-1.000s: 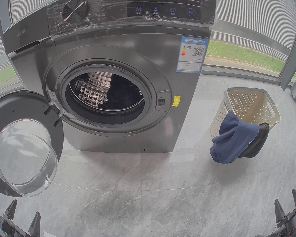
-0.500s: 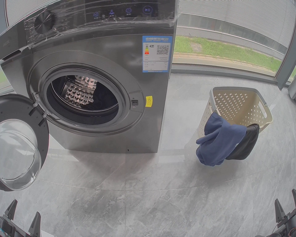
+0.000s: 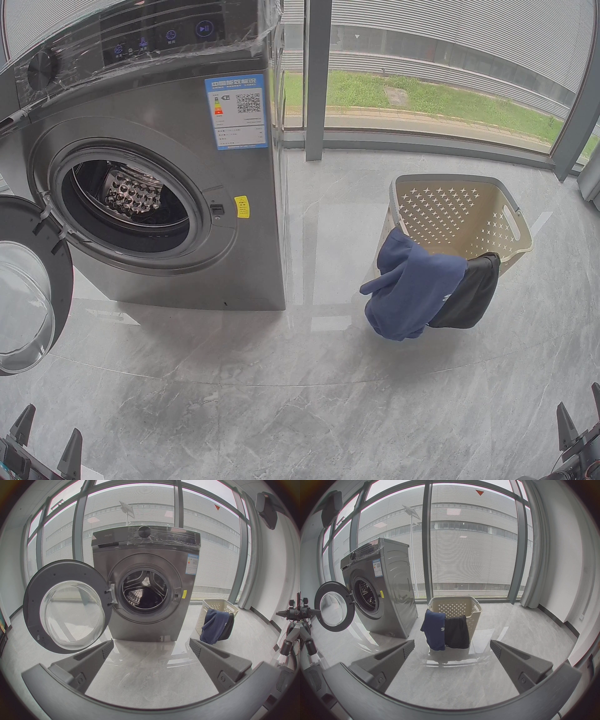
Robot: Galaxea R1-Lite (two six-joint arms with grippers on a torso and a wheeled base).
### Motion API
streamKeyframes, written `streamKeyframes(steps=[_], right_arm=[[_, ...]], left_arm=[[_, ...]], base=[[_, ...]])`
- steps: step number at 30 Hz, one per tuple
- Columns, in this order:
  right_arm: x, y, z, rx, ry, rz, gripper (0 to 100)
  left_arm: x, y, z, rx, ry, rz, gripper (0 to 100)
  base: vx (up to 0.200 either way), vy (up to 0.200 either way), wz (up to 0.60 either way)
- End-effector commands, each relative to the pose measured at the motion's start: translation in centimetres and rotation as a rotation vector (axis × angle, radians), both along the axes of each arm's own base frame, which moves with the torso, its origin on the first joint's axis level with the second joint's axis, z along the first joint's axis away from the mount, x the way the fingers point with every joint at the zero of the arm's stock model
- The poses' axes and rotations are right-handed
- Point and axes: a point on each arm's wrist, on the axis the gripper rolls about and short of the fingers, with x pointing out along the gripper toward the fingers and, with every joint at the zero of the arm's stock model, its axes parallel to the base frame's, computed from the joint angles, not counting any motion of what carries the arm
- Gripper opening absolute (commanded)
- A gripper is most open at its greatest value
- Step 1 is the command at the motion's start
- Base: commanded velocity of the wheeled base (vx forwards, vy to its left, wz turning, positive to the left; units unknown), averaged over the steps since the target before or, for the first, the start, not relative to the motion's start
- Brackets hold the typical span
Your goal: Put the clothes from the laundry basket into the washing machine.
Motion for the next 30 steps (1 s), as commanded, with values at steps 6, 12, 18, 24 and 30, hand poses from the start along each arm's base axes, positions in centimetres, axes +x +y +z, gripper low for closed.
streamKeyframes(steps=[6,12,18,24,30], right_arm=[[0.08,0.00,-0.51,0.000,0.010,0.000,100],[0.08,0.00,-0.49,0.000,0.009,0.000,100],[0.08,0.00,-0.49,0.000,0.009,0.000,100],[0.08,0.00,-0.49,0.000,0.009,0.000,100],[0.08,0.00,-0.49,0.000,0.009,0.000,100]], left_arm=[[0.02,0.00,-0.48,-0.004,0.003,0.002,100],[0.02,0.00,-0.48,-0.006,0.003,0.002,100],[0.02,0.00,-0.48,-0.006,0.003,0.002,100],[0.02,0.01,-0.48,-0.006,0.003,0.001,100],[0.02,0.01,-0.48,-0.006,0.003,0.001,100]], base=[[0.000,0.000,0.00],[0.000,-0.033,0.00],[0.000,-0.200,0.00],[0.000,-0.200,0.00],[0.000,-0.200,0.00]])
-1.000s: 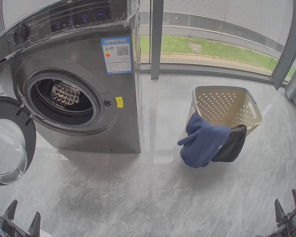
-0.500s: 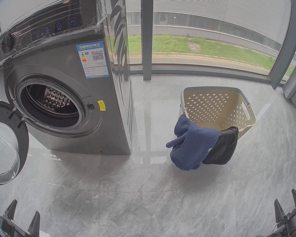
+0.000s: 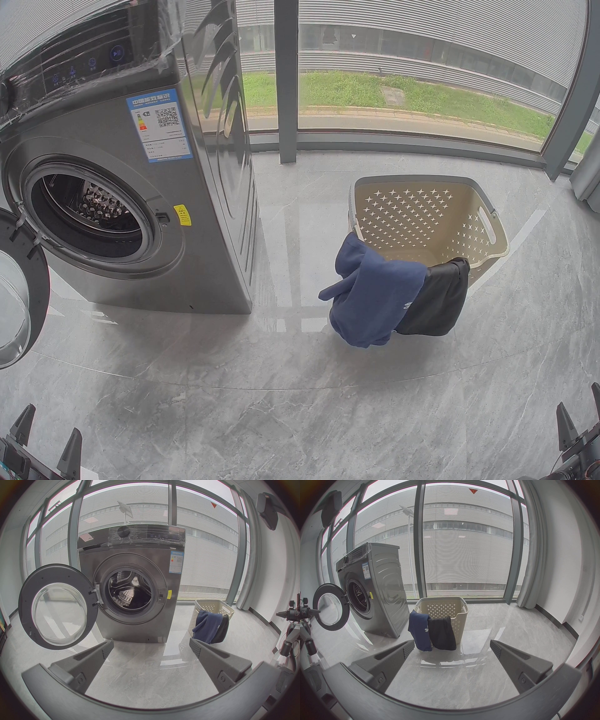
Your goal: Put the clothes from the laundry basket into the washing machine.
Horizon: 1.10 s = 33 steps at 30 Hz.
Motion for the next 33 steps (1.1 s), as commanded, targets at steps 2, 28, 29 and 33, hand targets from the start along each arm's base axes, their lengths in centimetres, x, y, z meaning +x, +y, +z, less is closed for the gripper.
streamKeyframes(steps=[2,28,29,33], right_arm=[[0.07,0.00,-0.50,0.000,0.008,0.000,100],[0.07,0.00,-0.52,0.000,0.010,0.000,100],[0.07,0.00,-0.50,0.000,0.008,0.000,100],[0.07,0.00,-0.52,0.000,0.010,0.000,100]], left_arm=[[0.01,0.00,-0.48,0.000,0.002,0.000,100],[0.01,0.00,-0.48,0.001,0.002,0.000,100],[0.01,0.00,-0.48,0.001,0.002,0.000,100],[0.01,0.00,-0.48,0.001,0.002,0.000,100]], base=[[0.000,-0.200,0.00],[0.038,-0.092,0.00],[0.200,0.000,0.00],[0.200,0.000,0.00]])
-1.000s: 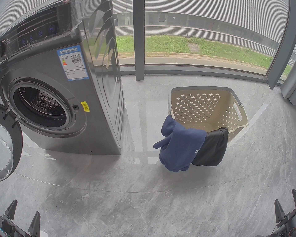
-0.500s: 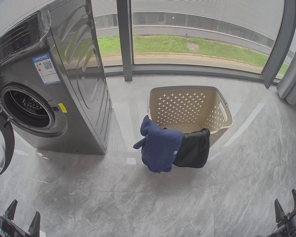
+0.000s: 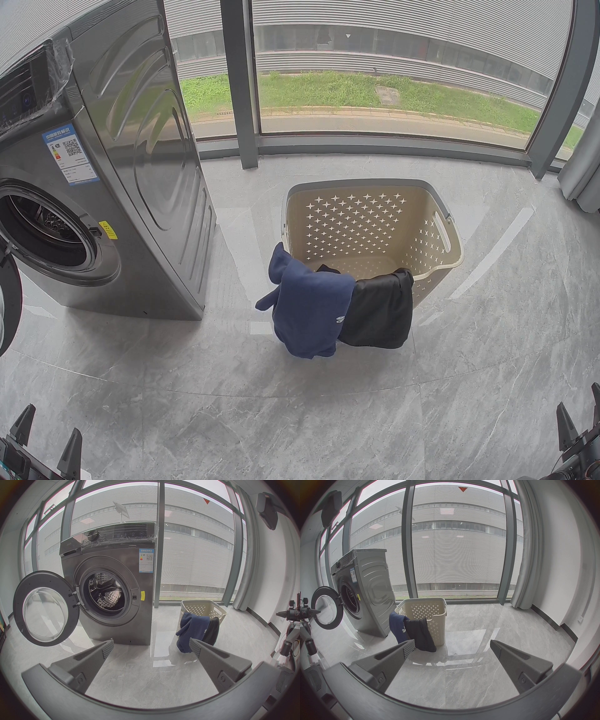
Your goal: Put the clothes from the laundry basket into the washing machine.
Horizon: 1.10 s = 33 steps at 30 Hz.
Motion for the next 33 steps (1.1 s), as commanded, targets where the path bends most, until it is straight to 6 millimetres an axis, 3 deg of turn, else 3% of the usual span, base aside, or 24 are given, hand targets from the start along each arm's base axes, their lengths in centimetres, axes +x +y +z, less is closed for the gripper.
streamKeyframes(steps=[1,11,20,33], right_arm=[[0.06,0.00,-0.50,0.000,0.007,0.000,100],[0.06,0.00,-0.51,0.000,0.009,0.000,100],[0.06,0.00,-0.51,0.000,0.009,0.000,100],[0.06,0.00,-0.50,0.000,0.007,0.000,100]], left_arm=[[0.00,0.00,-0.48,0.000,0.000,-0.001,100],[0.00,0.00,-0.48,0.001,0.000,-0.001,100],[0.00,0.00,-0.48,0.000,0.000,0.001,100],[0.00,0.00,-0.48,0.001,0.000,-0.001,100]], base=[[0.200,0.000,0.00],[0.020,0.000,0.00],[0.000,-0.200,0.00],[0.000,0.000,0.00]])
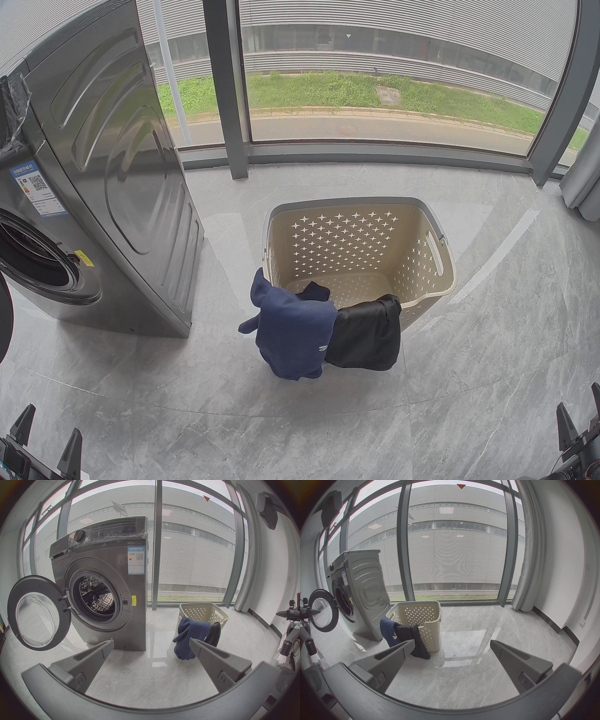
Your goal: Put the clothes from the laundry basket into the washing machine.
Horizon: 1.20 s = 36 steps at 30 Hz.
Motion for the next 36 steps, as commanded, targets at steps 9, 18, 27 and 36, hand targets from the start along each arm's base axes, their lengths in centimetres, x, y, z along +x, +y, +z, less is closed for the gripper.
streamKeyframes(steps=[9,18,27,36], right_arm=[[0.1,0.0,-0.5,0.000,0.007,0.000,100],[0.0,0.0,-0.4,0.006,0.002,0.019,100],[2.0,0.4,5.2,0.039,0.111,0.170,100],[11.3,1.4,6.3,0.096,0.370,0.349,100]], left_arm=[[0.0,0.0,-0.5,0.006,0.000,-0.001,100],[0.0,0.0,-0.5,0.001,0.000,0.000,100],[0.0,0.0,-0.5,0.004,0.000,-0.001,100],[0.0,0.0,-0.5,0.001,0.000,0.000,100]], base=[[0.022,0.000,0.00],[0.044,0.000,0.00],[0.000,0.000,0.00],[0.000,0.000,0.00]])
